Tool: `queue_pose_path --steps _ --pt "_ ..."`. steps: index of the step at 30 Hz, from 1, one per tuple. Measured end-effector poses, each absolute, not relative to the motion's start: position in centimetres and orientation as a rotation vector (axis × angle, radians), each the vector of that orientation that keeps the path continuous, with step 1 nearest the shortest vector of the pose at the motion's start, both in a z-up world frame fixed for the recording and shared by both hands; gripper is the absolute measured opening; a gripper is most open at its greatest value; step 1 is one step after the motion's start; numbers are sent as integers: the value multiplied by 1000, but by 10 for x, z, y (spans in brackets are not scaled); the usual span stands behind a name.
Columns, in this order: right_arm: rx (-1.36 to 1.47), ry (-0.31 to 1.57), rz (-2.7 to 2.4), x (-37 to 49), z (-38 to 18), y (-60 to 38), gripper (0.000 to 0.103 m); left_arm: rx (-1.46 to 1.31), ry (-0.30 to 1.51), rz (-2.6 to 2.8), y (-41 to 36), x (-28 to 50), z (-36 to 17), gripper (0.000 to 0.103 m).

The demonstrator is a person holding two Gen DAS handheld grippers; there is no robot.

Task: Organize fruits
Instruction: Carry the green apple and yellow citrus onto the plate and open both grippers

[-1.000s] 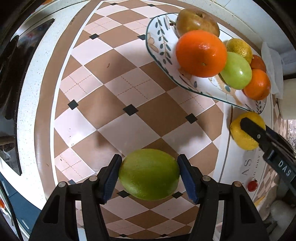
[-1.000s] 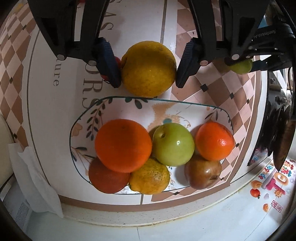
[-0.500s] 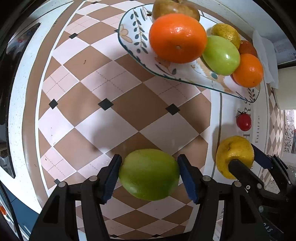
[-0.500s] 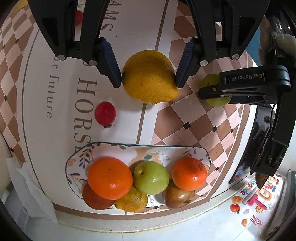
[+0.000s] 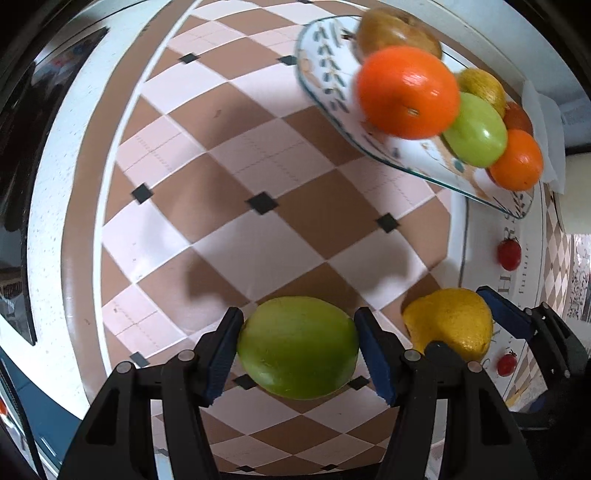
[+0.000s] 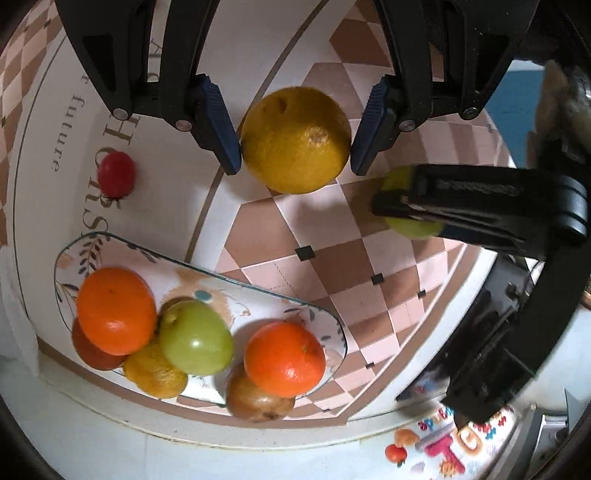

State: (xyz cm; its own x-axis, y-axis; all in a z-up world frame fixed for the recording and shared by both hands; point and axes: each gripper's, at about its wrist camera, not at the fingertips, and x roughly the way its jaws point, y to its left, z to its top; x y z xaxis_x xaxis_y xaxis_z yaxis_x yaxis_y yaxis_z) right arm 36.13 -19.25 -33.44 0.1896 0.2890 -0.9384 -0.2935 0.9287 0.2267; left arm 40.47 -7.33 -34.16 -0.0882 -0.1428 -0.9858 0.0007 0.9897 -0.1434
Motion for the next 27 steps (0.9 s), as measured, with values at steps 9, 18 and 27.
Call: queue_pose_path --steps 9,18,27 --pt "23 1409 418 368 -358 -190 66 -159 1653 -97 -52 399 -349 60" --pt "146 1330 357 358 -333 -215 65 -216 1596 -153 -43 405 -306 60" --pt "388 1180 209 396 -274 -296 65 -316 1476 -211 -53 476 -238 60"
